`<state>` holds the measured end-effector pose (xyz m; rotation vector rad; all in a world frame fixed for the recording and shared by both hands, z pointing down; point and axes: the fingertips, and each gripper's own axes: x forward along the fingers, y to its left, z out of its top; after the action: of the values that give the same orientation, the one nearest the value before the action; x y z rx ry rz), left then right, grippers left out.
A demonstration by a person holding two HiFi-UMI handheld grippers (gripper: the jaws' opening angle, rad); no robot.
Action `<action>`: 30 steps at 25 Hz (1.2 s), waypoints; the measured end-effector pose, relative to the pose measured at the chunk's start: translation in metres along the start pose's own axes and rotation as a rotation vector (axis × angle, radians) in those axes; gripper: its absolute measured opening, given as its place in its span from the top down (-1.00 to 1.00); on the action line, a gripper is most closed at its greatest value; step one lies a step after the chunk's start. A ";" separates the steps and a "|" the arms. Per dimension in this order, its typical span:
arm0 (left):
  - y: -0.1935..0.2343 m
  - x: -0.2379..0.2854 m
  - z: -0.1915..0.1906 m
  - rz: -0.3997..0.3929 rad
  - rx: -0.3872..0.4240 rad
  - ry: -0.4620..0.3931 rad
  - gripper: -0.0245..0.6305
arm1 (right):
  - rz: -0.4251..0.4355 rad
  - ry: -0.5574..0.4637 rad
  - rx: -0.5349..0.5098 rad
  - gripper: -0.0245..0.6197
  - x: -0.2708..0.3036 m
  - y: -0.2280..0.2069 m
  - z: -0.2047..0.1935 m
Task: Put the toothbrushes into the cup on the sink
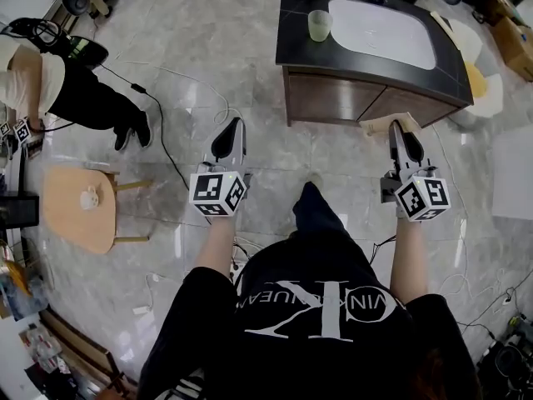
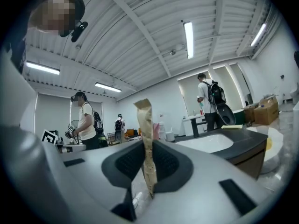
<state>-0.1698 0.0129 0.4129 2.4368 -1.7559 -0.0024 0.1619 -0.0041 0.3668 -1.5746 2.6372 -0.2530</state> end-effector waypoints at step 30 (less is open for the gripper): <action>0.047 0.201 0.020 -0.029 0.009 0.012 0.89 | 0.122 0.018 0.012 0.75 0.203 -0.063 0.027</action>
<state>-0.1512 -0.1933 0.4141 2.4627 -1.7192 0.0173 0.1234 -0.2143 0.3575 -1.4076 2.7270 -0.2765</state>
